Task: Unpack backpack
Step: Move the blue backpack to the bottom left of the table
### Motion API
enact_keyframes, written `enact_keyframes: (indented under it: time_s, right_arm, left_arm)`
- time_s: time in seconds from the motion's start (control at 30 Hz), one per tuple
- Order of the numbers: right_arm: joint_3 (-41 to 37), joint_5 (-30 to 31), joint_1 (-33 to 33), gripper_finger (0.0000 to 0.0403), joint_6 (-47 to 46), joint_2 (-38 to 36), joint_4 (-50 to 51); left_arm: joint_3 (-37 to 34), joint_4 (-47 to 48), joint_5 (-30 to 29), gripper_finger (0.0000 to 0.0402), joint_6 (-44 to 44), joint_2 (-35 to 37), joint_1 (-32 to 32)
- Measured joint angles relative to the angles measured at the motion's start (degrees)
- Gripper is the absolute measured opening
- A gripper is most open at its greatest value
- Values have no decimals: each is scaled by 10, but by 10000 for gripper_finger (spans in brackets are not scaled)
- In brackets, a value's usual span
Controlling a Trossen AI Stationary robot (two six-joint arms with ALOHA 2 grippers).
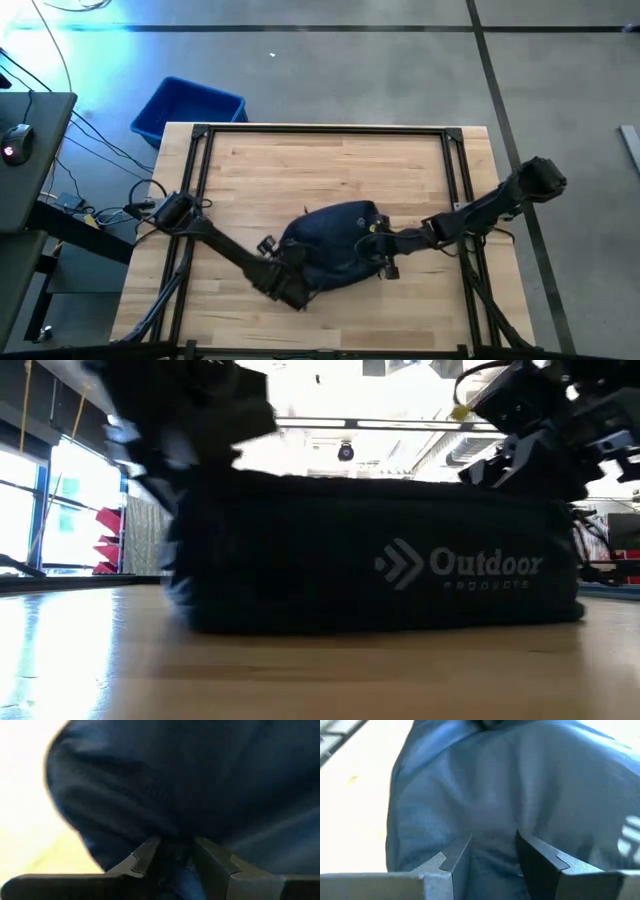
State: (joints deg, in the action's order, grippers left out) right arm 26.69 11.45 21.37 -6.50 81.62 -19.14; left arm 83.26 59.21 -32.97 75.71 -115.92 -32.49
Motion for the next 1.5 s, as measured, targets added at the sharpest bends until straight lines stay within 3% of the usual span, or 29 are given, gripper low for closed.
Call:
enact_keyframes:
  time_s: [0.2, 0.3, 0.5, 0.63, 0.77, 0.87, 0.93, 1.07, 1.23, 1.37, 1.5]
  right_arm:
    - [97, -60, -11, 126, 30, 126, -29]
    - [189, -87, -11, 124, 46, 206, -30]
    - [398, -136, 8, 123, 50, 347, -6]
    - [530, -137, 29, 123, 35, 422, 29]
    - [626, -110, 52, 123, 71, 464, 50]
    - [668, -94, 62, 123, 98, 454, 73]
    - [689, -78, 66, 123, 110, 422, 166]
    - [685, -48, 67, 123, 133, 326, 365]
    - [610, -32, 59, 123, 49, 243, 556]
    - [482, 5, 41, 123, -13, 229, 478]
    - [374, -12, 16, 123, -29, 255, 280]
  left_arm:
    - [20, 33, 21, 60, 116, -1, -90]
    - [41, 98, 35, 44, 192, 0, -138]
    - [63, 293, 117, 14, 377, -1, -226]
    - [37, 310, 148, 2, 404, 10, -266]
    - [27, 311, 166, 0, 444, 14, -277]
    - [51, 308, 190, 0, 440, 13, -278]
    - [77, 309, 196, 0, 428, 14, -281]
    - [144, 306, 163, 0, 416, 18, -286]
    - [160, 256, 67, 0, 399, 15, -288]
    - [120, 241, 30, 0, 421, 4, -288]
    - [54, 165, 55, 0, 447, 3, -284]
